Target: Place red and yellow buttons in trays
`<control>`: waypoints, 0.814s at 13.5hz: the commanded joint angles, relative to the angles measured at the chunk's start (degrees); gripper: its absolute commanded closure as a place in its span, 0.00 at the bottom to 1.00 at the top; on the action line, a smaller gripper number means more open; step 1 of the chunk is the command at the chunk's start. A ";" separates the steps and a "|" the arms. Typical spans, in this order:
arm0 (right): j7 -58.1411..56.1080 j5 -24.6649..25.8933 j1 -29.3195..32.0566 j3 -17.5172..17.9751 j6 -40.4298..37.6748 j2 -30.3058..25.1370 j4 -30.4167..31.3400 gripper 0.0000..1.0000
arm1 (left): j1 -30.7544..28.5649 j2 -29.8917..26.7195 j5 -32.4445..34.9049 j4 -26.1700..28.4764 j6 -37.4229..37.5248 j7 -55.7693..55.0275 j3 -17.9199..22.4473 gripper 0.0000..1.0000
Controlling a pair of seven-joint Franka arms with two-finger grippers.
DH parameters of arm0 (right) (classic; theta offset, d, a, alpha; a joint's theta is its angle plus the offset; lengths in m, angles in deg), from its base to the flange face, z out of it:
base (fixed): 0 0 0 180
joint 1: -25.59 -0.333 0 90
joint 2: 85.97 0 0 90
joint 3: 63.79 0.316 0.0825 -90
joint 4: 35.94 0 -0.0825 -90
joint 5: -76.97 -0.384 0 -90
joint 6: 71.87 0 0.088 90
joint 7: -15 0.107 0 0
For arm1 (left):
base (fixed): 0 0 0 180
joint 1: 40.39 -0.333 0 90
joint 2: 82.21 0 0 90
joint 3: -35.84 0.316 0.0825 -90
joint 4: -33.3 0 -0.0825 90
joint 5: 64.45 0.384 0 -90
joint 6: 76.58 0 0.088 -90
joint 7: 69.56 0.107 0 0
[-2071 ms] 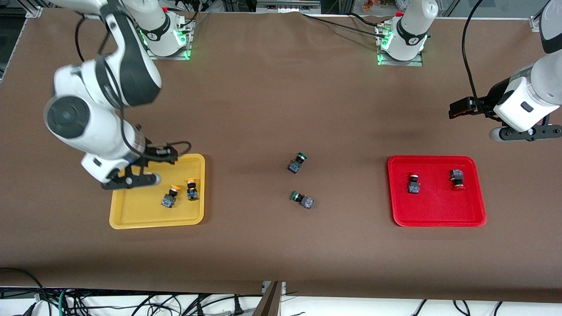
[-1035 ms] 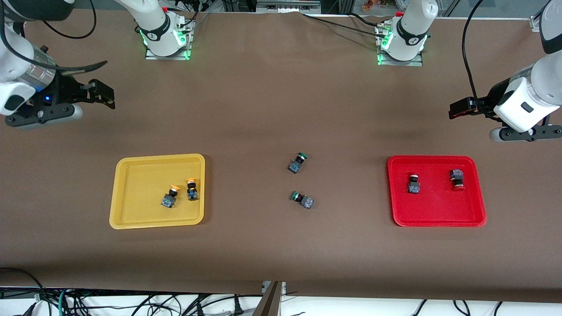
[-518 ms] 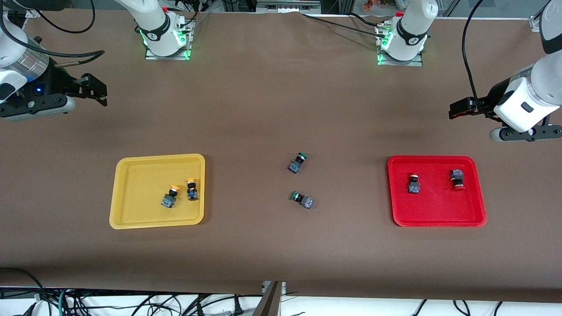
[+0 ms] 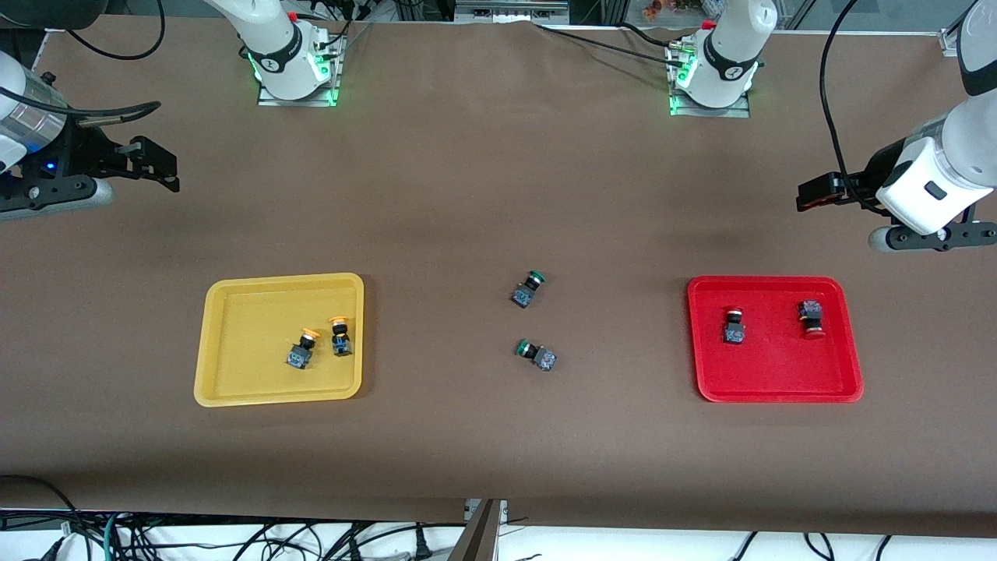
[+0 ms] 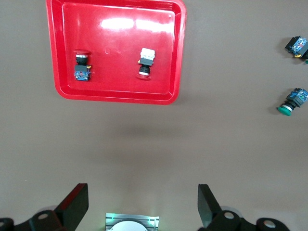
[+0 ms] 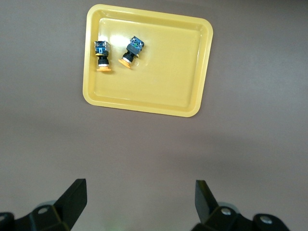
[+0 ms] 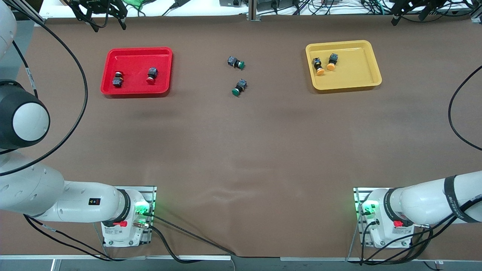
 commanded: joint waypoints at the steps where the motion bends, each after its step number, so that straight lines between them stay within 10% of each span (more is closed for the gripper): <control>1: 7.49 -0.60 0.97 3.81 -1.64 -1.93 1.15 0.01 | 0.08 0.76 0.59 -1.61 0.26 -0.31 0.03 0.00; 11: 4.70 -0.77 1.40 4.53 -0.24 0.35 -3.58 0.01 | 0.00 0.76 0.59 -1.61 0.26 -0.31 0.03 0.00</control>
